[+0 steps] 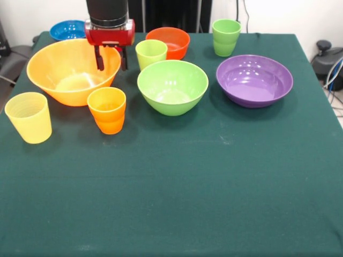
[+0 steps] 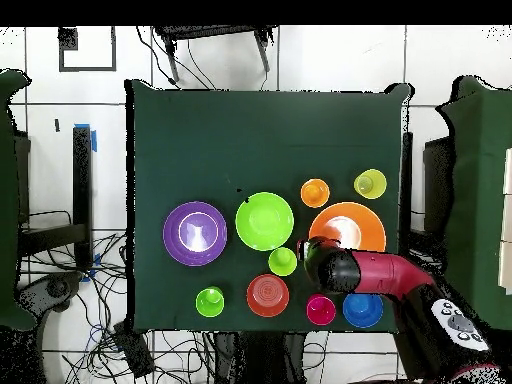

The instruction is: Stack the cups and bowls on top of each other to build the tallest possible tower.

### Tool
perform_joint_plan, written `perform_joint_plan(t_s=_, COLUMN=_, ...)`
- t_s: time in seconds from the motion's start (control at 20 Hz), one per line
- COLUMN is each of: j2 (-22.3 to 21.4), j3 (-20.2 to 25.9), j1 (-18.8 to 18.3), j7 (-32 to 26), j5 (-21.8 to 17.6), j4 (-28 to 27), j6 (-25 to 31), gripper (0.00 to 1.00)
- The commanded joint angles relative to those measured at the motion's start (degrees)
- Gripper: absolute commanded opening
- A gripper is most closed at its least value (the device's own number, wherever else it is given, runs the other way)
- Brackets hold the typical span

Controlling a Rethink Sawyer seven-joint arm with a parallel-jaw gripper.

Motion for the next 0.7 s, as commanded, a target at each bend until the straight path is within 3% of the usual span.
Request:
perform_joint_plan(t_s=0.05, j2=-0.96, j3=2.06, j1=1.98, j7=4.69, j5=0.25, j4=1.67, j6=0.11, gripper=1.00)
perform_joint_plan(t_s=0.7, j2=-2.52, j3=2.92, j1=2.03, j7=3.83, j5=1.45, j4=1.57, j6=2.65, gripper=1.00)
